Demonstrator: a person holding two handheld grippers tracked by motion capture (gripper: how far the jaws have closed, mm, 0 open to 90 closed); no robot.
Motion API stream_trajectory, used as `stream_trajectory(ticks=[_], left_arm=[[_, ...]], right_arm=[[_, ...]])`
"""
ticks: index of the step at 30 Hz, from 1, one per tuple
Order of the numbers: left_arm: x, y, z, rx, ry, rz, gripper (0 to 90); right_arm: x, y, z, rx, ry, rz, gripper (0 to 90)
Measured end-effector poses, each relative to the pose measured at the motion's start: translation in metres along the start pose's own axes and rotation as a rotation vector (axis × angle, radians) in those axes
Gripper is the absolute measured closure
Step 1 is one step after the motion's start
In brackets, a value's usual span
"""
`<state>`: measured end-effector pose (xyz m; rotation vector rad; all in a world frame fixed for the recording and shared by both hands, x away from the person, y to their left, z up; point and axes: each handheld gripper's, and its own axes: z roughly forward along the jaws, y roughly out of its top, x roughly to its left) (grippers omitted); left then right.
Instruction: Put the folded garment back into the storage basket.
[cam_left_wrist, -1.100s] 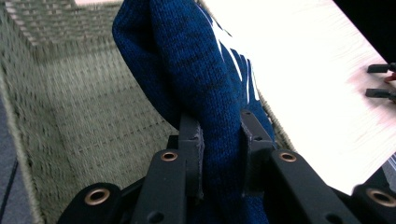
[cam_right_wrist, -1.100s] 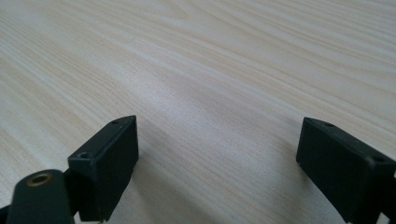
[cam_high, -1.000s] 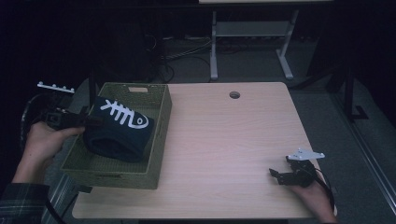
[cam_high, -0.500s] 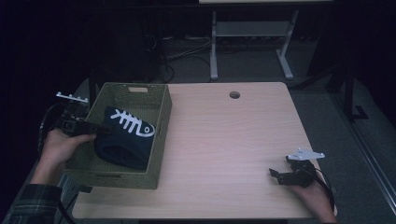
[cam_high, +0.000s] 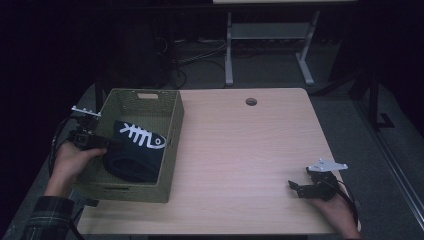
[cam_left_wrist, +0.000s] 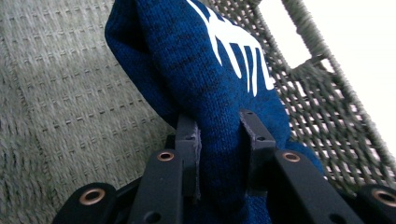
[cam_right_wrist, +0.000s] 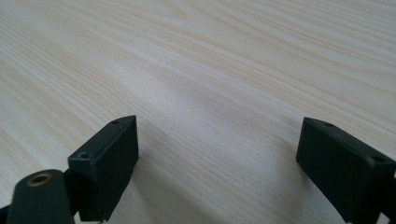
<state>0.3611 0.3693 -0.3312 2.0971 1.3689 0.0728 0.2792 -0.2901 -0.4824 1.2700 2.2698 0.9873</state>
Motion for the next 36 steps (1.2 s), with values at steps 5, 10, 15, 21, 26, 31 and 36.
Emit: stream_trajectory(ticks=[5, 10, 15, 21, 26, 31, 36], left_arm=[[0.007, -0.005, 0.007, 0.011, 0.037, -0.004, 69.6], [0.012, -0.008, 0.012, 0.035, 0.081, 0.000, 65.6], [0.017, -0.011, 0.016, 0.045, 0.099, -0.006, 61.6], [0.021, -0.013, 0.019, 0.047, 0.133, -0.015, 51.1], [0.020, -0.012, 0.017, 0.048, 0.151, -0.017, 40.1], [0.019, -0.011, 0.012, 0.024, 0.175, -0.012, 29.5], [0.018, -0.009, 0.005, -0.022, 0.182, -0.019, 20.8]], right_arm=[[0.000, 0.000, 0.000, 0.000, -0.002, 0.002, 12.7], [0.000, 0.000, 0.000, 0.000, -0.003, 0.003, 12.7], [0.000, 0.000, 0.000, 0.000, -0.003, 0.003, 12.6], [0.000, 0.000, 0.000, 0.000, -0.003, 0.003, 12.7], [0.000, 0.000, 0.000, 0.000, -0.003, 0.003, 12.7], [0.000, 0.000, 0.000, -0.001, -0.003, 0.003, 12.7], [0.000, 0.000, 0.000, 0.000, -0.003, 0.003, 12.7]])
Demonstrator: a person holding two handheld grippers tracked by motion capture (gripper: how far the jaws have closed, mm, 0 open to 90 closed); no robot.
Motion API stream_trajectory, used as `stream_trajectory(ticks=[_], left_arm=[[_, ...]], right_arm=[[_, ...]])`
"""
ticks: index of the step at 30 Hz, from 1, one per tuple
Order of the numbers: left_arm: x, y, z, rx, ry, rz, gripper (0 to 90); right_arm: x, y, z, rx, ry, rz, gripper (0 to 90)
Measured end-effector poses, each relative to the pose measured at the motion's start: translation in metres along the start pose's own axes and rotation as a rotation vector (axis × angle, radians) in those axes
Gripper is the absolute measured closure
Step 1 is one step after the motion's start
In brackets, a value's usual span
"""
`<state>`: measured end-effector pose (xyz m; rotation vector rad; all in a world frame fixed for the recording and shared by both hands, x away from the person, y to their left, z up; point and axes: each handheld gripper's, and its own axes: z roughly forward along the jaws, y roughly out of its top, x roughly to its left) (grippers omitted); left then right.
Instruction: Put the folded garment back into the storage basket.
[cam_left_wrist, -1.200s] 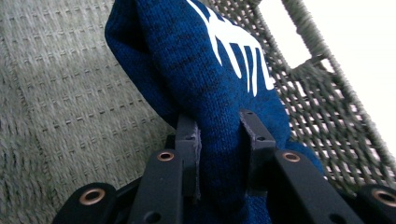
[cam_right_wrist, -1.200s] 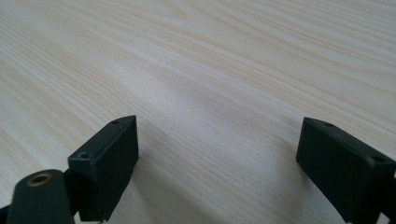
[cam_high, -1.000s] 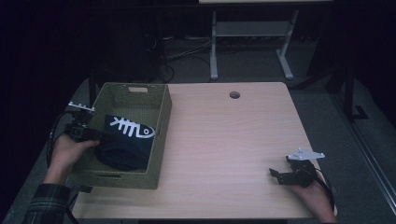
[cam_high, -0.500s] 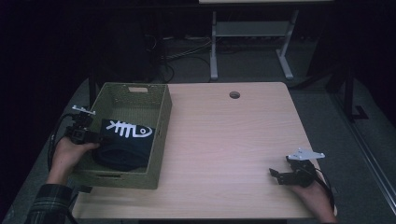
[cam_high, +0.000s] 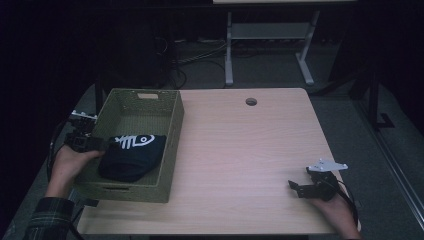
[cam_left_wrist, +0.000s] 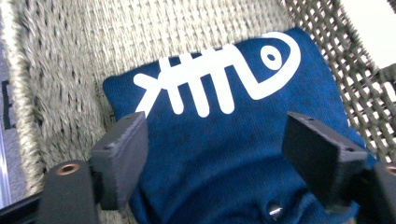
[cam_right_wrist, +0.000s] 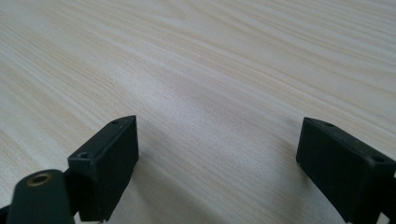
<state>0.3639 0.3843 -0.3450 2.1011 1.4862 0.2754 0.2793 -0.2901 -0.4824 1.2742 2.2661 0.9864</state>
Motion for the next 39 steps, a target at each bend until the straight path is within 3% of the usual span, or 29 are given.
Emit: stream_trajectory(ticks=[9, 15, 18, 19, 27, 39], left_arm=[[-0.017, 0.004, -0.004, -0.041, 0.009, 0.028, 13.3], [-0.039, 0.013, -0.007, -0.105, 0.003, 0.076, 12.9], [-0.048, 0.015, -0.007, -0.120, -0.017, 0.086, 13.0], [-0.058, 0.018, -0.007, -0.138, -0.035, 0.100, 12.9], [-0.093, 0.028, -0.006, -0.195, -0.099, 0.152, 13.0], [-0.156, 0.038, 0.014, -0.254, -0.195, 0.240, 13.0]], right_arm=[[0.000, 0.000, 0.000, 0.000, 0.000, 0.000, 12.6], [0.000, 0.000, 0.000, 0.000, 0.000, 0.000, 12.7], [0.000, 0.000, 0.000, 0.000, 0.002, 0.000, 12.7], [0.000, 0.000, 0.000, 0.000, 0.002, 0.001, 12.7], [0.000, 0.000, 0.000, -0.001, -0.001, -0.002, 12.7], [0.000, 0.000, 0.000, -0.001, 0.001, 0.001, 12.7]])
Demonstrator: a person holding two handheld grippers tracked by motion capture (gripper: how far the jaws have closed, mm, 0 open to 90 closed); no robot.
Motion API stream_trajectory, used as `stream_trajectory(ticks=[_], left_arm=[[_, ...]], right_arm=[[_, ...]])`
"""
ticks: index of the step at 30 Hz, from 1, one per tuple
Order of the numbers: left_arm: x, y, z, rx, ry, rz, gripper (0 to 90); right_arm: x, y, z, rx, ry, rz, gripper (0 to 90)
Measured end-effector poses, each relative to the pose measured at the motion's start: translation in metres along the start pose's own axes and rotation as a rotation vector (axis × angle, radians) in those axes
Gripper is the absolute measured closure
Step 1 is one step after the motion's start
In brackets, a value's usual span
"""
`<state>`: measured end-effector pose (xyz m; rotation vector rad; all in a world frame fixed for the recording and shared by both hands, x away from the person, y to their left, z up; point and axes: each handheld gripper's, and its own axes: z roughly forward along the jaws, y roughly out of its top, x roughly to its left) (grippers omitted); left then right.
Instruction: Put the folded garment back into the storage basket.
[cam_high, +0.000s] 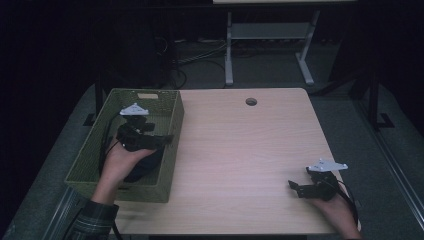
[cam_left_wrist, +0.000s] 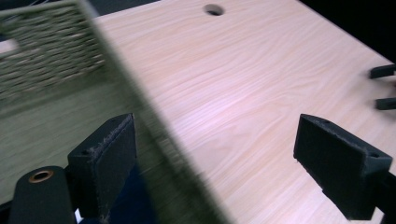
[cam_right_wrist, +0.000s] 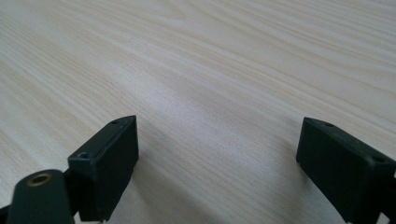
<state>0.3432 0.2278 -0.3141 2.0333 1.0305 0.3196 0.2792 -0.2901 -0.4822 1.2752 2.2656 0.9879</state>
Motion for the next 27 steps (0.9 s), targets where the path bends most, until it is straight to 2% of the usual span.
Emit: stream_trajectory(ticks=[7, 13, 17, 18, 20, 24, 27], left_arm=[[-0.036, 0.003, 0.028, -0.007, -0.047, 0.055, 13.1], [-0.064, -0.004, 0.056, -0.019, -0.091, 0.092, 13.4], [-0.073, -0.010, 0.069, -0.023, -0.103, 0.101, 13.3], [-0.076, -0.013, 0.075, -0.018, -0.109, 0.123, 13.3], [-0.081, -0.021, 0.087, -0.028, -0.111, 0.139, 13.3], [-0.087, -0.032, 0.102, -0.040, -0.108, 0.142, 13.3], [-0.091, -0.042, 0.112, -0.028, -0.100, 0.150, 13.2]], right_arm=[[0.000, 0.000, 0.000, -0.001, -0.001, 0.000, 12.7], [0.000, 0.000, 0.000, -0.001, -0.001, 0.000, 12.7], [0.000, 0.000, 0.000, -0.001, 0.000, -0.001, 12.7], [0.000, 0.000, 0.000, -0.001, 0.000, -0.001, 12.7], [0.000, 0.000, 0.000, 0.000, 0.001, 0.000, 12.7], [0.000, 0.000, 0.000, 0.000, 0.001, 0.000, 12.7], [0.000, 0.000, 0.000, 0.001, -0.001, 0.000, 12.7]])
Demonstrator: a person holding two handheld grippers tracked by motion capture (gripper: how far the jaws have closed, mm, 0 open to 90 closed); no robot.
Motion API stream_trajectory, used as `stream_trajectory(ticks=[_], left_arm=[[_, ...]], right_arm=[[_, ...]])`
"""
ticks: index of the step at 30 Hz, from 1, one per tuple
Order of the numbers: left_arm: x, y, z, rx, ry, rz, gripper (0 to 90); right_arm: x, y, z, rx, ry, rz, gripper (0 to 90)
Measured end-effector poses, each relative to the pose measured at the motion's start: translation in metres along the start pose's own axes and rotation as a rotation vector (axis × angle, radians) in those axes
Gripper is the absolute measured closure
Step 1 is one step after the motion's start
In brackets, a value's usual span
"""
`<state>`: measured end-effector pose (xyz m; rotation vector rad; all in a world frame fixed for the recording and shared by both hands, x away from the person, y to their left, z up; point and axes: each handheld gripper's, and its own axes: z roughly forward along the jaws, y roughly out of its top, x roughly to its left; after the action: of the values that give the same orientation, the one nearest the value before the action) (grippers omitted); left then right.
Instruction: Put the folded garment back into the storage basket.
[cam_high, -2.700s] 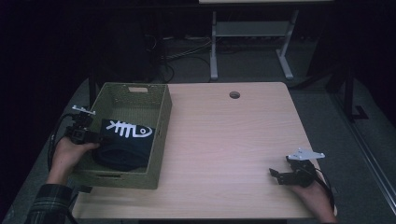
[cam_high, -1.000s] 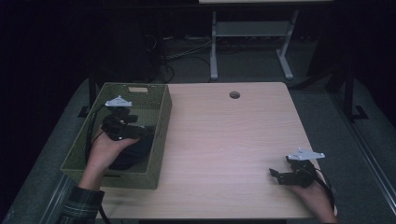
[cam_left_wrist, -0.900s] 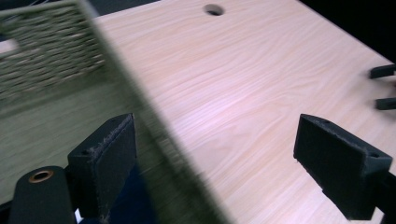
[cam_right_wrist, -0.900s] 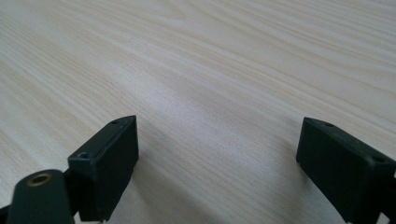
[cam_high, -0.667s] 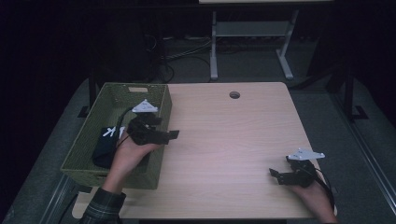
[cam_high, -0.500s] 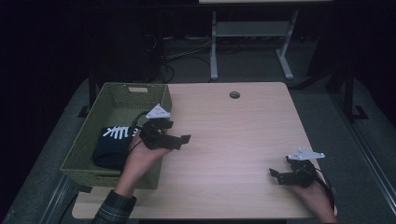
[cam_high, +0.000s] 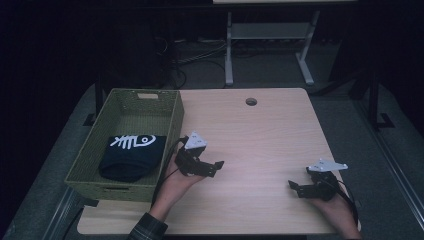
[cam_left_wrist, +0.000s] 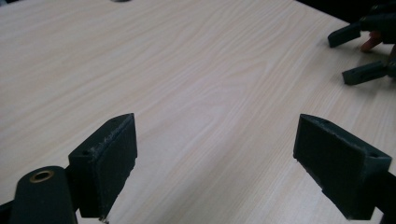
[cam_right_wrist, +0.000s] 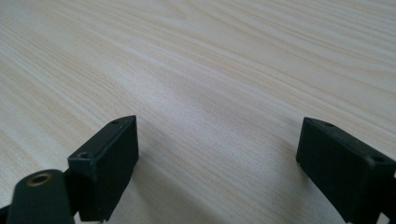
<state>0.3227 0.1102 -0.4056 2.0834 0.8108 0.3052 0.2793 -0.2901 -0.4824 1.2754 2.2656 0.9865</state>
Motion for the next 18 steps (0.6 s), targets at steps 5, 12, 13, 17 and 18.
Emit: stream_trajectory(ticks=[5, 12, 13, 17, 18], left_arm=[[-0.007, -0.015, 0.017, 0.028, 0.020, 0.030, 12.9], [-0.006, -0.034, 0.036, 0.056, 0.033, 0.019, 12.8], [-0.006, -0.035, 0.037, 0.057, 0.034, 0.016, 12.8], [-0.003, -0.042, 0.043, 0.081, 0.030, 0.015, 12.9], [-0.004, -0.043, 0.045, 0.090, 0.033, 0.019, 12.8]], right_arm=[[0.000, 0.000, 0.000, 0.000, 0.000, 0.000, 12.7], [0.000, 0.000, 0.000, 0.000, 0.000, 0.000, 12.7], [0.000, 0.000, 0.000, 0.000, 0.000, 0.000, 12.7], [0.000, 0.000, 0.000, 0.000, 0.000, 0.001, 12.7], [0.000, 0.000, 0.000, 0.000, 0.000, 0.000, 12.7]])
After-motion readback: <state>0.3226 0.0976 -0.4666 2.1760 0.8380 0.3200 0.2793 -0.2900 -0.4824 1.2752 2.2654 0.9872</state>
